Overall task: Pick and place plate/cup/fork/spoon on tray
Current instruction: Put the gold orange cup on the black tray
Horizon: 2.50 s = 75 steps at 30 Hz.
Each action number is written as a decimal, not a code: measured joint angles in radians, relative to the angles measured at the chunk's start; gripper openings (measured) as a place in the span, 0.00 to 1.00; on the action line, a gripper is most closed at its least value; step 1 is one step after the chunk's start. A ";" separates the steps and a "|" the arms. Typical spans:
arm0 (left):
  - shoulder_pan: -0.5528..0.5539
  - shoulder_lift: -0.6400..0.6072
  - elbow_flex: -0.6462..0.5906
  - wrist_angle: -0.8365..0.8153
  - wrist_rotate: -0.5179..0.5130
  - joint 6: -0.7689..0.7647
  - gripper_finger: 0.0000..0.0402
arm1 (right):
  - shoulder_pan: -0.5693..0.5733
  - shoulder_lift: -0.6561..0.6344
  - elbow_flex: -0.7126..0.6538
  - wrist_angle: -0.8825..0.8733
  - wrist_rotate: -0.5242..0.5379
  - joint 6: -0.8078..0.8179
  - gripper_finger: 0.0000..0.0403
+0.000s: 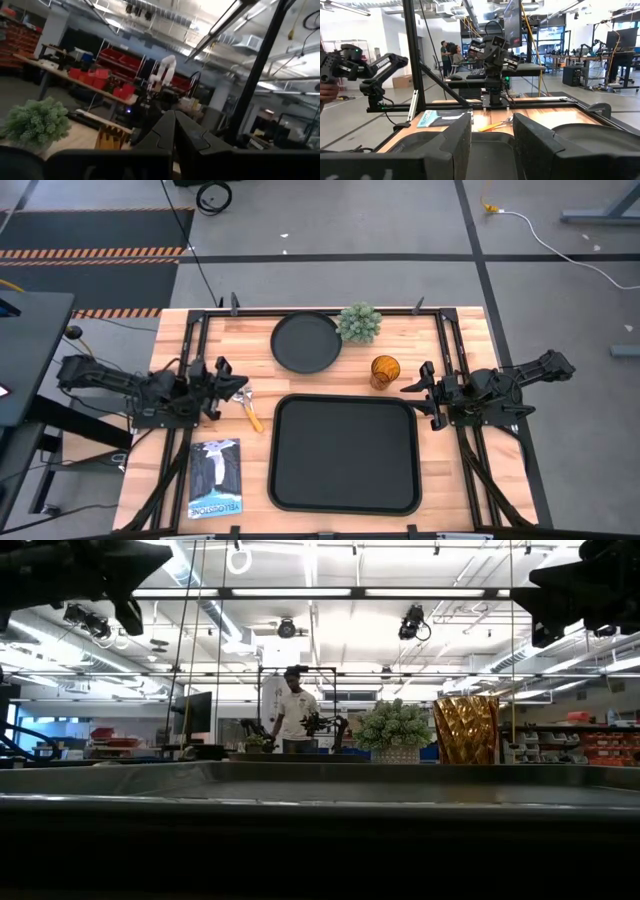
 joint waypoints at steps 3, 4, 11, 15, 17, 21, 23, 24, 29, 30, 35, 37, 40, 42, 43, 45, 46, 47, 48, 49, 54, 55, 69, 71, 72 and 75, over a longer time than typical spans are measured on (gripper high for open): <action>0.024 0.116 0.049 0.002 -0.008 -0.002 0.03 | 0.000 0.000 0.000 0.007 0.012 0.000 0.38; 0.035 0.158 0.064 -0.002 -0.008 -0.002 0.03 | 0.000 0.000 0.000 0.022 0.014 0.000 0.38; 0.112 0.416 0.173 0.002 -0.011 0.013 0.03 | 0.000 0.003 0.000 0.157 0.023 -0.072 0.38; 0.150 0.540 0.224 0.013 -0.010 0.074 0.03 | -0.002 0.003 0.000 0.208 0.027 -0.102 0.38; 0.171 0.595 0.249 0.014 -0.003 0.123 0.03 | -0.002 0.004 0.000 0.238 0.031 -0.104 0.38; 0.222 0.696 0.301 0.014 0.011 0.256 0.03 | -0.002 0.004 0.000 0.281 0.099 -0.106 0.38; 0.253 0.744 0.330 0.018 0.012 0.331 0.03 | -0.005 0.004 0.000 0.287 0.164 -0.106 0.38; 0.268 0.770 0.345 0.028 0.012 0.372 0.03 | -0.008 0.004 0.000 0.285 0.205 -0.106 0.38; 0.334 0.900 0.424 0.106 0.012 0.524 0.03 | -0.043 0.023 0.000 0.265 0.434 -0.077 0.38; 0.343 0.922 0.443 0.114 0.012 0.528 0.03 | -0.051 0.029 0.000 0.254 0.481 -0.058 0.38; 0.384 1.029 0.567 0.120 0.044 0.487 0.03 | -0.097 0.071 0.009 0.220 0.698 0.057 0.38; 0.404 1.078 0.627 0.102 0.128 0.457 0.03 | -0.114 0.085 0.038 0.154 0.760 0.086 0.38; 0.432 1.153 0.742 -0.014 0.285 0.416 0.03 | -0.143 0.105 0.101 0.003 0.817 0.142 0.38; 0.445 1.201 0.828 -0.129 0.344 0.410 0.03 | -0.165 0.118 0.149 -0.104 0.818 0.183 0.38; 0.452 1.223 0.870 -0.190 0.358 0.411 0.03 | -0.176 0.125 0.172 -0.160 0.818 0.204 0.38; 0.461 1.271 0.952 -0.294 0.376 0.421 0.03 | -0.197 0.138 0.218 -0.293 0.817 0.263 0.38; 0.465 1.293 0.988 -0.342 0.385 0.424 0.03 | -0.209 0.144 0.240 -0.366 0.814 0.303 0.38; 0.468 1.315 1.026 -0.383 0.399 0.429 0.03 | -0.220 0.152 0.263 -0.438 0.807 0.350 0.38; 0.472 1.336 1.067 -0.417 0.422 0.439 0.03 | -0.233 0.160 0.283 -0.508 0.791 0.400 0.38; 0.475 1.353 1.101 -0.460 0.449 0.449 0.03 | -0.247 0.167 0.298 -0.573 0.773 0.445 0.38; 0.478 1.430 1.257 -0.631 0.543 0.477 0.03 | -0.328 0.208 0.338 -0.780 0.635 0.636 0.38; 0.477 1.443 1.281 -0.660 0.552 0.478 0.03 | -0.344 0.217 0.338 -0.803 0.598 0.659 0.38; 0.428 1.552 1.486 -0.814 0.564 0.529 0.03 | -0.475 0.352 0.337 -0.831 0.395 0.795 0.38; 0.419 1.572 1.533 -0.850 0.563 0.549 0.03 | -0.488 0.370 0.337 -0.829 0.394 0.794 0.38; 0.417 1.586 1.558 -0.864 0.563 0.559 0.03 | -0.496 0.381 0.337 -0.825 0.394 0.793 0.38; 0.413 1.623 1.630 -0.925 0.562 0.575 0.03 | -0.510 0.405 0.337 -0.821 0.375 0.789 0.38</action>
